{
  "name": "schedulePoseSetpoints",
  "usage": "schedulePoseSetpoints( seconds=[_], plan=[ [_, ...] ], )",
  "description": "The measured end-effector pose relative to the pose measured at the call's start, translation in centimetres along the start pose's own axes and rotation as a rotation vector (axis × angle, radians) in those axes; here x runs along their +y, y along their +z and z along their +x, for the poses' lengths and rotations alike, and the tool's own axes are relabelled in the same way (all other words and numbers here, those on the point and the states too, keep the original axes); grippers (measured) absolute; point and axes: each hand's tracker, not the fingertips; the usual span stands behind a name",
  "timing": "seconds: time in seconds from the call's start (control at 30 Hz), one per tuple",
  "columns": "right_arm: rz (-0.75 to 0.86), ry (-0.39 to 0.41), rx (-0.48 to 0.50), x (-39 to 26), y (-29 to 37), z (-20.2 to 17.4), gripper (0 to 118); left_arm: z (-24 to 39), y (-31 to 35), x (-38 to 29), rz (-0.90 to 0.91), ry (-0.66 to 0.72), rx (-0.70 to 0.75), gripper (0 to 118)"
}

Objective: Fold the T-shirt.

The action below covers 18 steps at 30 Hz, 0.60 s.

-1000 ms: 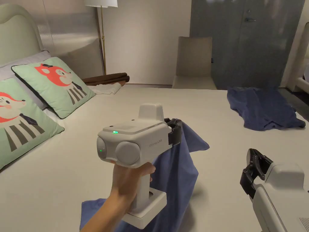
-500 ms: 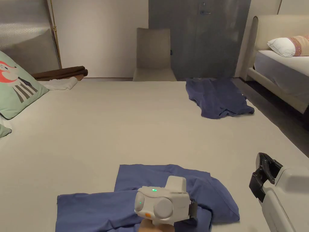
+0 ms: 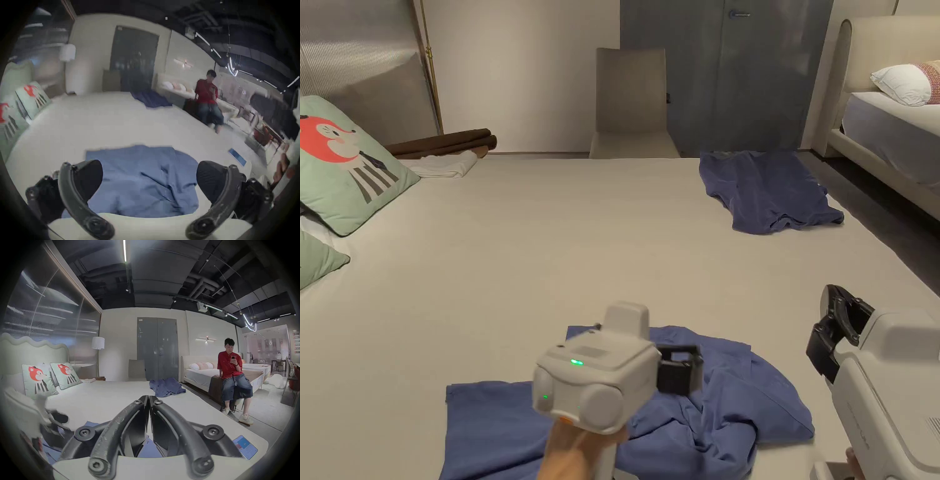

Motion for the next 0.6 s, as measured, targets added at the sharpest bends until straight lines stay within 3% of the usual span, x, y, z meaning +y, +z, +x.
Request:
schedulePoseSetpoints(
  seconds=[0.3,0.4,0.47,0.57,0.6],
  plan=[
    [0.034,-0.007,0.050,1.0,-0.2,-2.7,0,-8.4,9.2,2.2,0.311,-0.020,0.297,112],
    [0.038,-0.009,0.065,1.2,-0.3,-3.5,0,-10.5,10.9,1.8,0.366,-0.009,0.354,105],
    [0.040,-0.009,0.073,1.2,-0.3,-3.9,0,-11.3,11.7,1.3,0.406,-0.024,0.392,84],
    [0.040,-0.009,0.086,1.2,-0.3,-4.4,0,-11.9,12.2,0.6,0.416,-0.046,0.426,0],
    [0.040,-0.008,0.088,1.2,-0.3,-4.5,0,-12.2,12.2,0.5,0.412,-0.050,0.426,0]
  ],
)
